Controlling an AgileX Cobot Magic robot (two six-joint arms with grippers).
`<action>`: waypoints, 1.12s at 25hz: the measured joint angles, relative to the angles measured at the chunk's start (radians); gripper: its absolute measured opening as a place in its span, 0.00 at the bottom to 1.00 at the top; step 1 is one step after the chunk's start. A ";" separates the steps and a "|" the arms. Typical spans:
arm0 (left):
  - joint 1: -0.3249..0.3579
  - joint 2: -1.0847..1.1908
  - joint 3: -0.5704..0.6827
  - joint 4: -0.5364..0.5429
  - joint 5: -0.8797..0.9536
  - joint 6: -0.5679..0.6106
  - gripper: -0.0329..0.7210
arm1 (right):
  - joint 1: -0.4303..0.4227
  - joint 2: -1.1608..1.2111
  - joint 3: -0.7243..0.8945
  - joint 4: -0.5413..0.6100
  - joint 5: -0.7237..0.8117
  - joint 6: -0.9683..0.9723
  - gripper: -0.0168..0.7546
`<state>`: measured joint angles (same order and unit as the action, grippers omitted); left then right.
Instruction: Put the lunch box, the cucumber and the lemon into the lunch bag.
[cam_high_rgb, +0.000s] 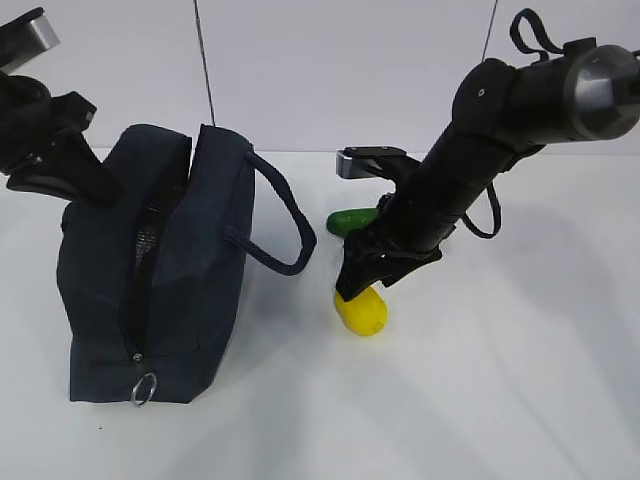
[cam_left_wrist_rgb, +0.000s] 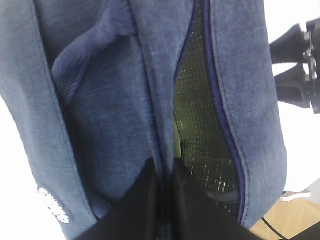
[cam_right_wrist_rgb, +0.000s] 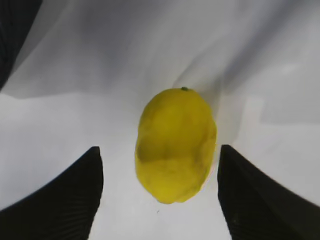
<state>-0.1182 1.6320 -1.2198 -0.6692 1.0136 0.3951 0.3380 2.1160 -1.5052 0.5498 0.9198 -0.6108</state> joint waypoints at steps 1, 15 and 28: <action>0.000 0.000 0.000 0.000 0.000 0.000 0.05 | 0.000 0.000 -0.002 0.002 -0.009 -0.001 0.77; 0.000 0.000 0.000 -0.006 -0.004 0.000 0.05 | 0.000 0.004 -0.002 0.021 -0.052 -0.003 0.80; 0.000 0.000 0.000 -0.012 -0.005 0.000 0.05 | 0.000 0.051 -0.003 0.031 -0.020 -0.003 0.78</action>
<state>-0.1182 1.6320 -1.2198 -0.6815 1.0085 0.3951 0.3380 2.1671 -1.5080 0.5806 0.9002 -0.6139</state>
